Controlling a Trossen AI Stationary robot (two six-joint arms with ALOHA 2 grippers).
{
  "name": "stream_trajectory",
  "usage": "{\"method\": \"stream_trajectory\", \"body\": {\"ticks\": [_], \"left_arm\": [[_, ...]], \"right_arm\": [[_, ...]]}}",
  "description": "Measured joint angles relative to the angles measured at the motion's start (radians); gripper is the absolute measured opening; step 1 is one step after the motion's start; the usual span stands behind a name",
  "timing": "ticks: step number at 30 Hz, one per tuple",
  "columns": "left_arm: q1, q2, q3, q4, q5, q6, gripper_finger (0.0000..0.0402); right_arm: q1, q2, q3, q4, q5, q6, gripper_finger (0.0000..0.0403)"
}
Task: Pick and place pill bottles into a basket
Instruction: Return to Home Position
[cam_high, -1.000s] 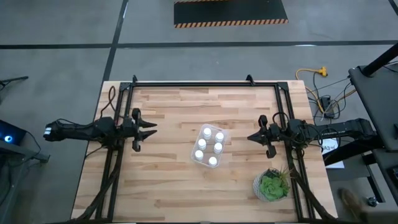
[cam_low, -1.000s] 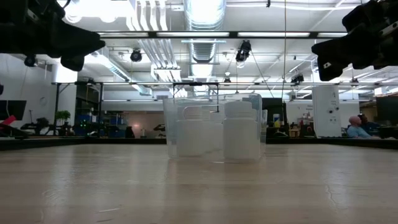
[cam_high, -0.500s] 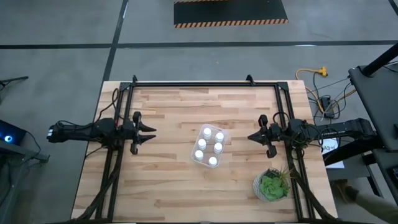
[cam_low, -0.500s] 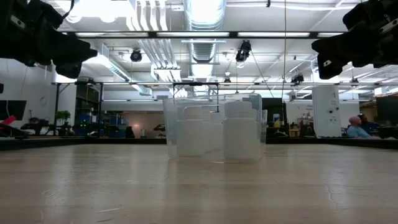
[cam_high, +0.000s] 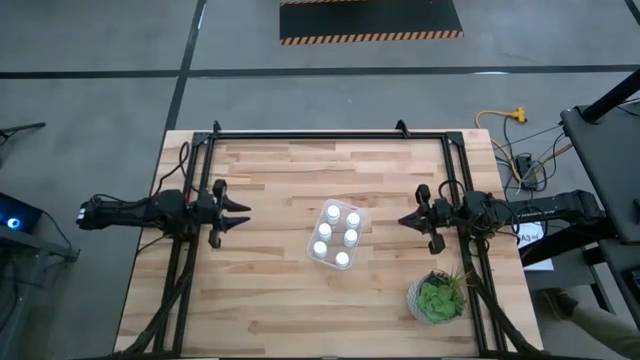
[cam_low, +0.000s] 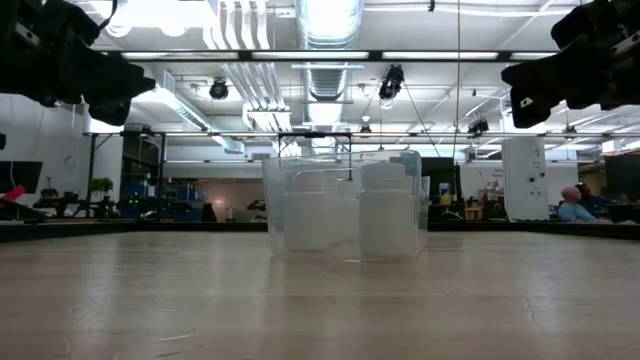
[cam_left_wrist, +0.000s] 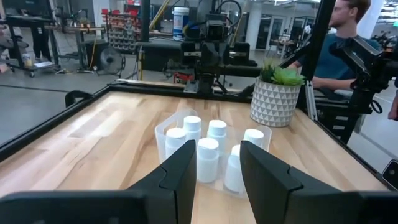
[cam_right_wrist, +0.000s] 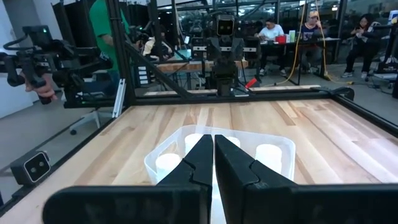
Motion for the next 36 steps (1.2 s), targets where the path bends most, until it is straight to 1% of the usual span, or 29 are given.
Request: {"method": "stream_trajectory", "body": {"ticks": [8, 12, 24, 28, 33, 36], "left_arm": [[0.0, -0.002, 0.0, -0.028, 0.004, 0.0, 0.0107], [0.0, -0.004, 0.0, -0.041, 0.004, 0.0, 0.0107], [0.0, -0.002, 0.0, -0.043, 0.003, 0.005, 0.0107], [0.0, -0.004, 0.0, -0.044, 0.003, 0.005, 0.0107], [0.0, -0.006, 0.0, -0.045, 0.003, 0.007, 0.0107], [0.0, -0.009, 0.0, -0.048, 0.003, 0.007, 0.0107]], "right_arm": [[0.0, 0.001, 0.0, 0.0, -0.008, -0.012, 0.0009], [0.001, 0.0, 0.0, 0.002, -0.033, -0.007, 0.0009], [0.0, -0.004, 0.0, 0.053, -0.031, -0.01, 0.0009], [0.0, -0.033, 0.0, 0.054, -0.027, -0.028, 0.0009], [0.0, -0.105, 0.0, 0.047, -0.022, -0.042, 0.0009], [0.0, -0.146, 0.001, -0.006, -0.02, -0.037, 0.0009]]}}
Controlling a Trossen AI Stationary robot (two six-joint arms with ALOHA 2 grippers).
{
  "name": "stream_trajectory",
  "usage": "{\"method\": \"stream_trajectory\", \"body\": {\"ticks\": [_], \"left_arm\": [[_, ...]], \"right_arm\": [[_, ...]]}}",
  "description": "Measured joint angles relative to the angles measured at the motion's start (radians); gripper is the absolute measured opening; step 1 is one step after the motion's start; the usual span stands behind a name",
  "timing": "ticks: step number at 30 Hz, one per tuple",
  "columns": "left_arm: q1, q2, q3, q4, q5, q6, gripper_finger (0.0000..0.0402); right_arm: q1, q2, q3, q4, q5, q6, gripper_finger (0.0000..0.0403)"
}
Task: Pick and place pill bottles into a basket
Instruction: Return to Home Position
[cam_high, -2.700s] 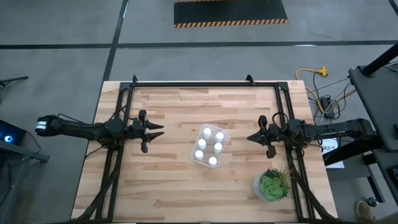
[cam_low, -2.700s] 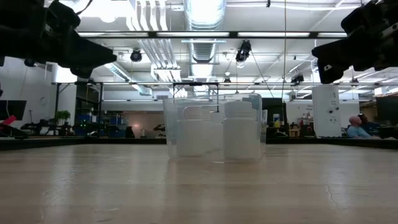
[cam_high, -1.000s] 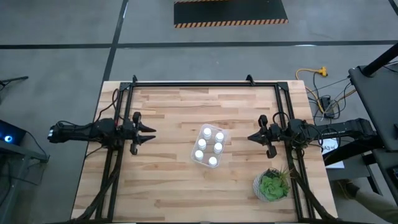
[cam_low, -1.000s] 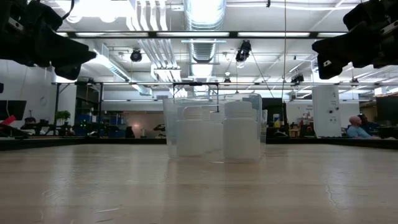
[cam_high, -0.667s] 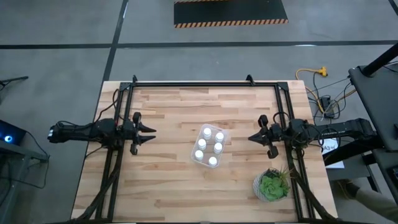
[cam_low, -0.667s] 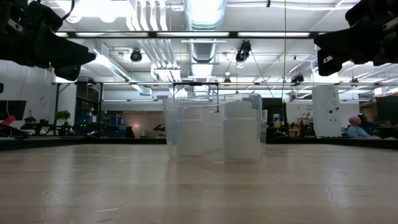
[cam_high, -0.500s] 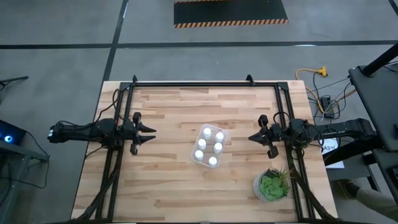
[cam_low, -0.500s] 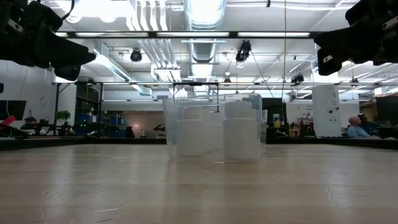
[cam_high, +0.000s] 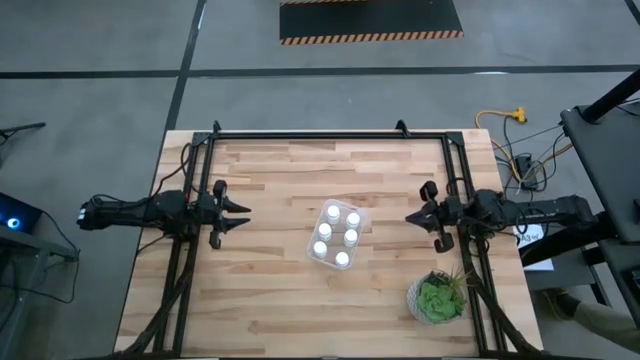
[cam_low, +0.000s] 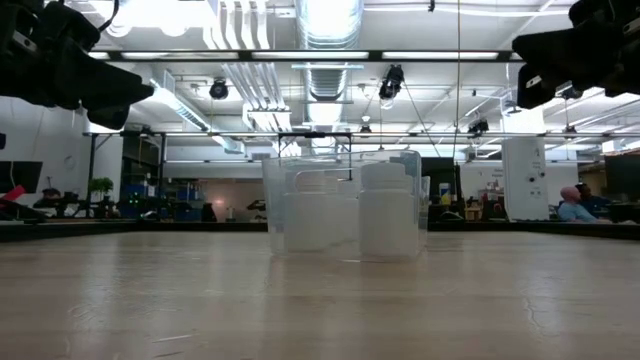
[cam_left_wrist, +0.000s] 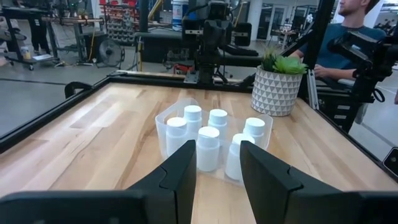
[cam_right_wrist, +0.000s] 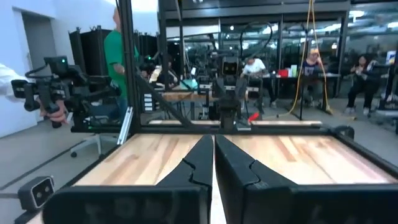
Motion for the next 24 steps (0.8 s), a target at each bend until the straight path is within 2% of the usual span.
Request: {"method": "stream_trajectory", "body": {"ticks": [14, 24], "left_arm": [[0.0, -0.006, 0.003, -0.003, 0.0, 0.002, 0.0107], [0.0, -0.005, 0.0, -0.003, -0.005, 0.003, 0.0107]], "right_arm": [[0.0, -0.2, -0.001, -0.199, 0.0, 0.005, 0.0009], [0.0, -0.2, 0.0, -0.214, -0.001, -0.002, 0.0009]]}}
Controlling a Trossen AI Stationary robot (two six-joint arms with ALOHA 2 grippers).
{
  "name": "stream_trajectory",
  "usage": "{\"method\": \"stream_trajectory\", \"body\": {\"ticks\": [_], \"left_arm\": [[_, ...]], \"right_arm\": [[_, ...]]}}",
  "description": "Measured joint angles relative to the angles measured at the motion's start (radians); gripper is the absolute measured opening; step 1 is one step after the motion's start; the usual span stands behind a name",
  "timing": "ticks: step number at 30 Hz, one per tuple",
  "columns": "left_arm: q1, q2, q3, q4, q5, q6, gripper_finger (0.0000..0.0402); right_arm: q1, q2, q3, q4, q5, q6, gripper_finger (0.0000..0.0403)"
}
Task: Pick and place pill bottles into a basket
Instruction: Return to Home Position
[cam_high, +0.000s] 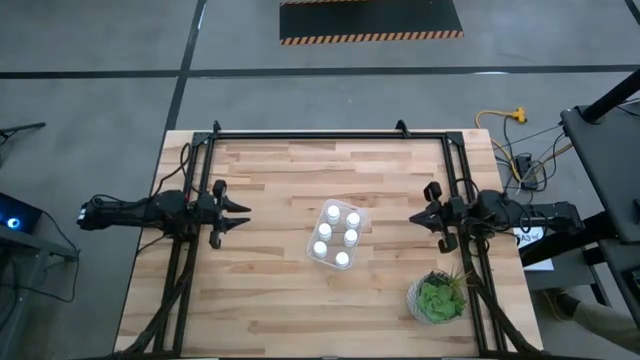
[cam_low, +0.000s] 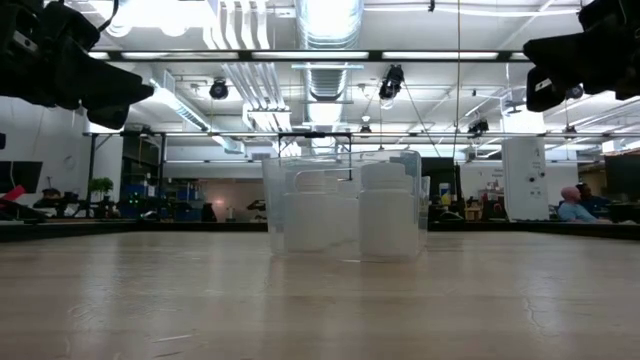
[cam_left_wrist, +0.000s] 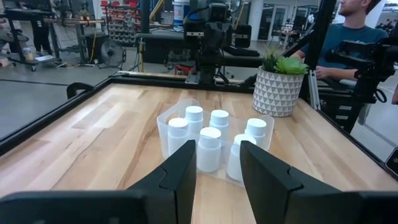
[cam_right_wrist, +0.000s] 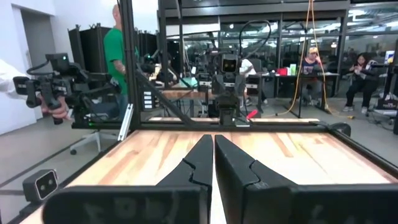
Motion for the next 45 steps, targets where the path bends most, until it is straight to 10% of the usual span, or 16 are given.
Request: {"method": "stream_trajectory", "body": {"ticks": [45], "left_arm": [[0.0, 0.006, -0.001, 0.001, 0.002, -0.005, 0.0107]], "right_arm": [[0.0, 0.009, -0.001, -0.02, -0.002, -0.004, 0.0009]]}}
